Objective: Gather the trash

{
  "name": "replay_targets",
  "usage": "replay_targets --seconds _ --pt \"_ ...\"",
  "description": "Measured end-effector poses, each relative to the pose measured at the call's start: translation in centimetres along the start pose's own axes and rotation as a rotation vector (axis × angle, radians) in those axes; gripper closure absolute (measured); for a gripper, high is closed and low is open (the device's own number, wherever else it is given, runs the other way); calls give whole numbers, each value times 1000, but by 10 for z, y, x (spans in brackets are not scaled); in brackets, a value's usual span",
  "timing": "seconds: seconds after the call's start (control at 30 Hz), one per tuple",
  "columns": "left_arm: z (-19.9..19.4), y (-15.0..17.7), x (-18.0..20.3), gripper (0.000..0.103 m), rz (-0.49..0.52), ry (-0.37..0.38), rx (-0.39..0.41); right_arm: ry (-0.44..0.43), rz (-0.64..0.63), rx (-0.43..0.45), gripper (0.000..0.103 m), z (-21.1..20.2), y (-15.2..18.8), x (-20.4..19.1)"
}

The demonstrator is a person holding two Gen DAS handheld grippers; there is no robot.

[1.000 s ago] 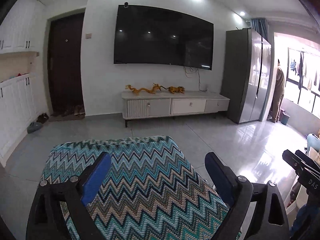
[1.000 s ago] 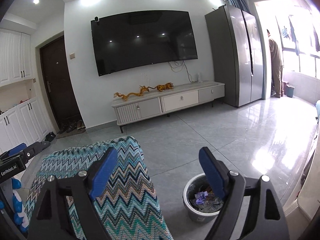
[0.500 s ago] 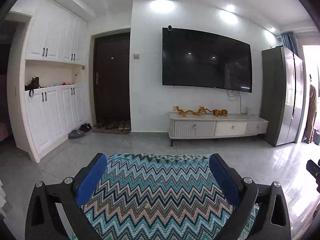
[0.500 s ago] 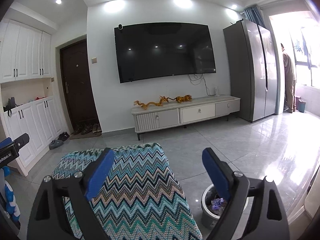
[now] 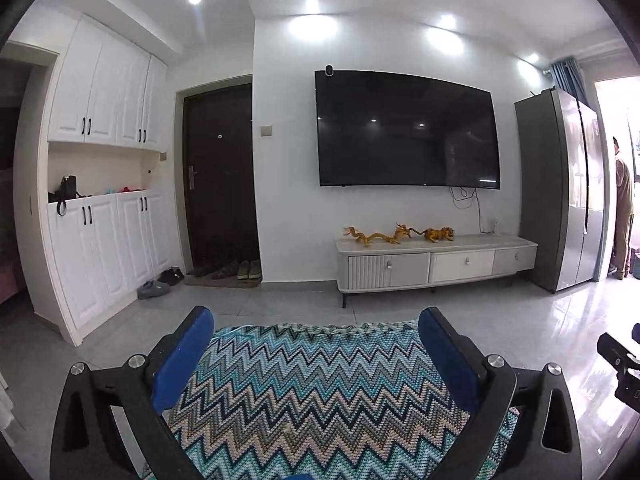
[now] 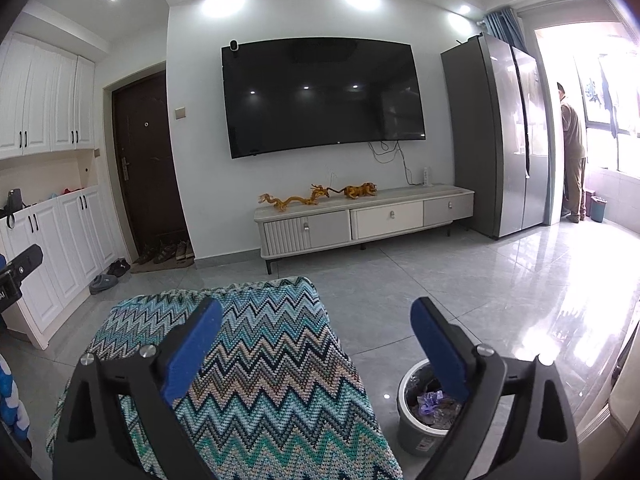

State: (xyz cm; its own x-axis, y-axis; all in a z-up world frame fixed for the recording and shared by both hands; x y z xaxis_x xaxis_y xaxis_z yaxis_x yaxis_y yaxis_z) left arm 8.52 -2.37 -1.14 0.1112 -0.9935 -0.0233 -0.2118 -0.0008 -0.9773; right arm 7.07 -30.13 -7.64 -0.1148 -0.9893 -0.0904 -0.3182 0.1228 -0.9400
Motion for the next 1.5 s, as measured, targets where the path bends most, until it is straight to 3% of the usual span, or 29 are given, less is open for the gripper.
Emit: replay_targets --seconds 0.13,0.3,0.4,0.63,0.83,0.97,1.1,1.5 --pt "27 12 17 0 19 21 -27 41 -2 -17 7 22 7 10" --pt "74 50 23 0 16 63 -137 72 -28 -72 7 68 26 10" --pt "103 65 21 0 39 50 -178 72 -34 -96 7 96 33 8" --pt "166 88 1 0 -8 13 -252 54 -22 -127 7 153 40 -6" --pt "199 109 -9 0 -31 -9 -307 36 -57 -171 7 187 47 -22" --pt "203 118 -7 0 -21 0 -333 42 -89 -207 7 198 58 -30" --pt "190 108 1 0 -5 11 -310 47 -80 -219 7 193 61 -30" --pt "127 70 16 0 20 52 -220 32 -123 -112 7 120 27 -48"
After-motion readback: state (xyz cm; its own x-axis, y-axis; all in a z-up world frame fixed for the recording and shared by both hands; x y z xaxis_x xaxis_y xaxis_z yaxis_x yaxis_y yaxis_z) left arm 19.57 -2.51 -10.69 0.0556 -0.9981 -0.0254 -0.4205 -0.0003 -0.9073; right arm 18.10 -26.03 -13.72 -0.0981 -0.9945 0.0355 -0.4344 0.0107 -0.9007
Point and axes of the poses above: each gripper's, at about its wrist camera, not at the fingertips, and z roughly the way its jaws point, x to its right, y to its underside, the point moved 8 cm from there along z, roughly the way its jaws point, and after that the axes turned 2 degrees about -z, right-handed, at the moved point
